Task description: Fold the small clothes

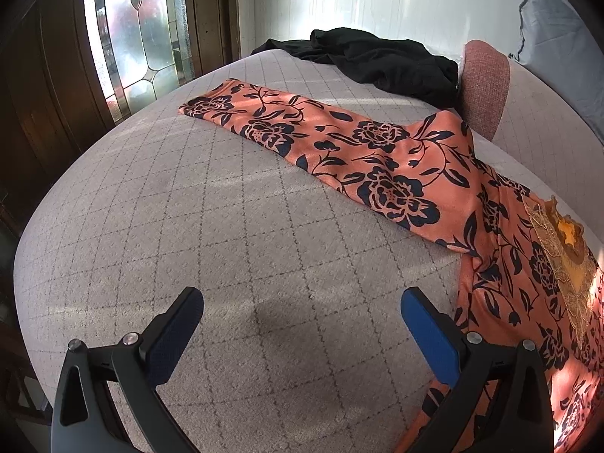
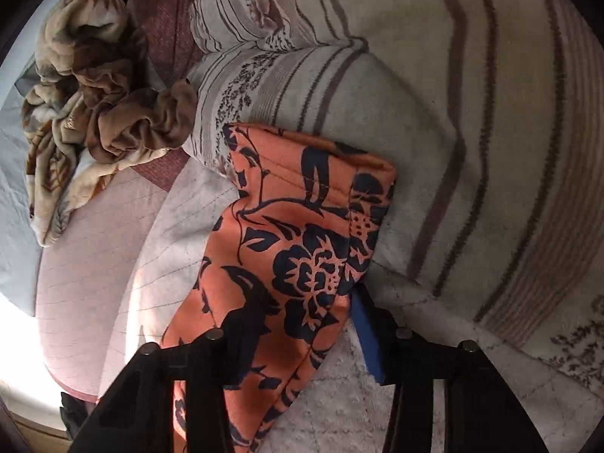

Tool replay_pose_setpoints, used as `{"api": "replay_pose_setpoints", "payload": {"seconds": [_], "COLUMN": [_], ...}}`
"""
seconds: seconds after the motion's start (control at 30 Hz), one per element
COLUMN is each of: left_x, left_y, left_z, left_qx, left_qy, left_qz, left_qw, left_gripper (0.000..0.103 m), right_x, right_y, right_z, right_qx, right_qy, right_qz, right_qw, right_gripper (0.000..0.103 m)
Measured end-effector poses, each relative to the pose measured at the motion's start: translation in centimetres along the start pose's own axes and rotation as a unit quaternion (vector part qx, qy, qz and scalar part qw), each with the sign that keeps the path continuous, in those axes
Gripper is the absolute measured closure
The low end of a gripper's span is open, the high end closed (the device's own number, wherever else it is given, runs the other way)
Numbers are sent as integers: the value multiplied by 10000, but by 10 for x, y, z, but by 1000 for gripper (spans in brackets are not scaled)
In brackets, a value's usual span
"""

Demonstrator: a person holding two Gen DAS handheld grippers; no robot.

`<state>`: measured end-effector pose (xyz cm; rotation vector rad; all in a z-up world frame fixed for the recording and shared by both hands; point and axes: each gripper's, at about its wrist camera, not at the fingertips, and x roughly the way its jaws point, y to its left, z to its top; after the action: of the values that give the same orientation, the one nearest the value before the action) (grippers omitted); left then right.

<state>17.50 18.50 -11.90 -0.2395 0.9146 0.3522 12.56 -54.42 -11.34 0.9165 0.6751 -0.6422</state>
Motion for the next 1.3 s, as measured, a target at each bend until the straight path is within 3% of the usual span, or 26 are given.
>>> {"api": "replay_pose_setpoints", "payload": {"seconds": [0.03,0.1,0.2,0.3,0.4,0.53,0.6,0.67,0.73,0.77,0.8,0.83,0.87,0.9,0.97,1.1,1.17,1.23,1.3], "left_x": [1,0,-7,-14,-24,-31,-33,-35,-36,-36,-36,-36,-37,-37,-39,-38,-39,-38,-34], "left_y": [0,-1,-2,-6,-10,-8,-4,0,4,5,6,6,7,7,8,2,-3,-5,-4], "left_z": [0,0,2,2,1,2,3,4,5,5,6,6,6,6,6,6,4,3,2], "left_qx": [-20,-26,-34,45,123,93,27,-63,-137,-167,-188,-199,-194,-183,-217,-203,-74,-18,-71], "left_qy": [34,8,-151,-212,-366,-447,-456,-467,-466,-458,-448,-444,-447,-454,-482,-427,-457,-445,-344], "left_qz": [-49,-103,-156,-238,-313,-439,-501,-557,-608,-623,-646,-662,-665,-671,-705,-767,-742,-740,-807], "left_qw": [10000,9999,9998,9995,9988,9980,9977,9973,9970,9969,9967,9966,9966,9965,9961,9959,9962,9963,9961], "left_gripper": [0,0,0,0,0,0,0,0,0,0,0,0,0,0,0,0,0,0,0], "right_x": [3,1,-31,-83,-145,-217,-233,-233,-213,-191,-166,-140,-117,-99,-87,-109,-118,-111,-78], "right_y": [2,8,52,121,199,289,311,322,327,330,330,325,317,306,284,260,256,254,240], "right_z": [2,5,8,2,-27,-129,-195,-260,-319,-350,-379,-407,-429,-443,-449,-391,-353,-322,-300], "right_qx": [-81,-200,-1005,-1841,-2580,-3831,-4250,-4482,-4638,-4759,-4897,-5051,-5170,-5235,-5123,-4699,-4323,-3874,-3414], "right_qy": [-14,-91,-585,-1088,-1509,-1782,-1534,-1196,-747,-258,282,721,1061,1359,1596,1340,1175,1064,1273], "right_qz": [-106,-207,-236,221,981,2037,2581,2964,3106,3092,3015,2812,2593,2427,2276,2510,2571,2546,2161], "right_qw": [9999,9995,9929,9766,9492,8832,8540,8349,8263,8229,8176,8128,8088,8054,8126,8356,8563,8797,9058], "right_gripper": [96,96,96,96,96,96,96,96,92,90,76,43,26,17,17,15,12,3,0]}}
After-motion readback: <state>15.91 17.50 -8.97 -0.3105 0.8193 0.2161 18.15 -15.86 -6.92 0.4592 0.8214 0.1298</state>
